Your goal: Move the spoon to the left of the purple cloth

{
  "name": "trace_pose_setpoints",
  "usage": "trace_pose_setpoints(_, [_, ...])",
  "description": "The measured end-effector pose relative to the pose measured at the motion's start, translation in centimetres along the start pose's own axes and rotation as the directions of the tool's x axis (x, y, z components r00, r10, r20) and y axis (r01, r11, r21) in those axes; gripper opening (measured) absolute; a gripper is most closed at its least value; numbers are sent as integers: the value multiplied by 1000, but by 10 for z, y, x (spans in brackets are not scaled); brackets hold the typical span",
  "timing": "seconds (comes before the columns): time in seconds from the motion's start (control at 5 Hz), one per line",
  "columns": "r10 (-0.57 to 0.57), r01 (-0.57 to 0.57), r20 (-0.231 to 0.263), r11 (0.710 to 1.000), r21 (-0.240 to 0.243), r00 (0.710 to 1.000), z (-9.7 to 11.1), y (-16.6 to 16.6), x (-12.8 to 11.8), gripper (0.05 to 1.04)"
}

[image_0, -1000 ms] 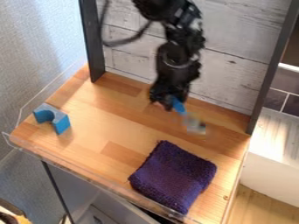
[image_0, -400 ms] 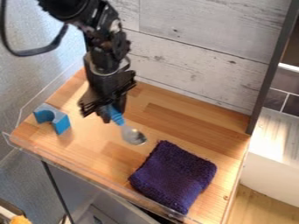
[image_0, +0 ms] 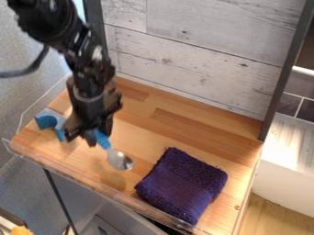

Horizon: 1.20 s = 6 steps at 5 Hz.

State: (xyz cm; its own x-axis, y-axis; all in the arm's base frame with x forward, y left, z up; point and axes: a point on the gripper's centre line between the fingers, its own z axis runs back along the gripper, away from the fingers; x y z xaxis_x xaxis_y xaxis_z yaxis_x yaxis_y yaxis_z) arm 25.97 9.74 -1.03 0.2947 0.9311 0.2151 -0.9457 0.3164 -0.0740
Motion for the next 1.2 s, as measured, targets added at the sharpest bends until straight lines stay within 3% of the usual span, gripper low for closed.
trace_pose_setpoints(0.4, [37,-37,-9,998,42,999,-27,1,-2,379])
trace_pose_setpoints(0.6, [49,-48,-11,997,53,999,-35,0,-3,450])
trace_pose_setpoints(0.8, [76,-76,-7,995,69,997,-35,0,-6,765])
trace_pose_setpoints(1.0, [78,-77,-15,995,63,997,-25,-4,-8,995])
trace_pose_setpoints(1.2, [69,-68,-24,997,42,997,-11,-12,-6,1005])
